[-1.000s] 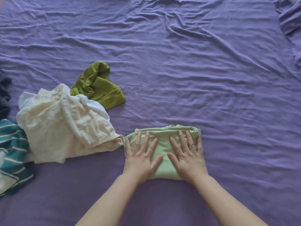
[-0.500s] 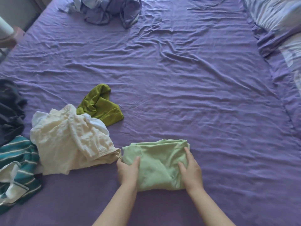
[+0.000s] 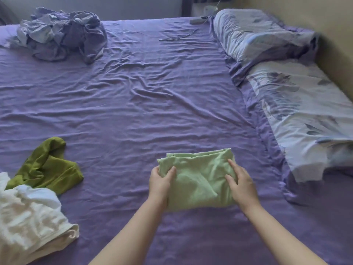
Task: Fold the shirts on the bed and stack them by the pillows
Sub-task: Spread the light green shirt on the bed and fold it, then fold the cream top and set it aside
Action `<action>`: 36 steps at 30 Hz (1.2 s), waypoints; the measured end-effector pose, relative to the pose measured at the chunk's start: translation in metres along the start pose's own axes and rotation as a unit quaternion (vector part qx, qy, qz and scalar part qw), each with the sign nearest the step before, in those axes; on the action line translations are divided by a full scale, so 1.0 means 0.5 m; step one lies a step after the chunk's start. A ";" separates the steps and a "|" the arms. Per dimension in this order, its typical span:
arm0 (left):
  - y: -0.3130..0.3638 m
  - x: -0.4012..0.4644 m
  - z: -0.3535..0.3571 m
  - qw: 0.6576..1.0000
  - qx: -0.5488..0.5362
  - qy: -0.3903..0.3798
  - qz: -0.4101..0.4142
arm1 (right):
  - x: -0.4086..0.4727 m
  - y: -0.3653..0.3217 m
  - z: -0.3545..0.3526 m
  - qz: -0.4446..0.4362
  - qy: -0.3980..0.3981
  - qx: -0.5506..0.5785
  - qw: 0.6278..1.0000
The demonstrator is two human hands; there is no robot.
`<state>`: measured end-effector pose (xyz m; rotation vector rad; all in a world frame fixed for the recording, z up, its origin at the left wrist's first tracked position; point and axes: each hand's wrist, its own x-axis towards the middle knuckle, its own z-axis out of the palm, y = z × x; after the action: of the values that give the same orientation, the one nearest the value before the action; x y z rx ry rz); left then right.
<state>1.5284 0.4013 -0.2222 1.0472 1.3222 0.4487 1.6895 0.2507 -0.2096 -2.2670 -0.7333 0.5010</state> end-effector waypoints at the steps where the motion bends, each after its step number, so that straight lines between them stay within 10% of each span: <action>1: 0.009 0.015 0.032 1.000 0.003 -0.009 0.011 | 0.026 0.014 -0.020 -0.003 0.004 -0.010 1.000; 8: 0.031 0.097 0.168 0.982 0.169 0.042 0.073 | 0.169 0.096 -0.052 0.018 -0.054 -0.192 0.980; 13: -0.020 0.088 0.208 0.751 0.569 -0.016 0.336 | 0.155 0.139 0.018 -0.024 -0.109 -0.314 0.943; 16: -0.073 0.113 0.211 0.684 0.656 -0.088 0.305 | 0.148 0.164 0.060 0.001 -0.155 -0.333 0.930; 28: -0.083 0.157 0.201 0.672 0.674 -0.168 0.256 | 0.168 0.160 0.075 0.042 -0.193 -0.379 0.904; 36: -0.057 0.063 0.002 0.733 0.596 -0.141 0.296 | 0.061 0.003 0.112 0.016 -0.115 -0.318 0.941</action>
<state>1.5290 0.4115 -0.2634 2.5416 0.8749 -0.2107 1.6838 0.2967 -0.2535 -2.8510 -1.0995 0.6155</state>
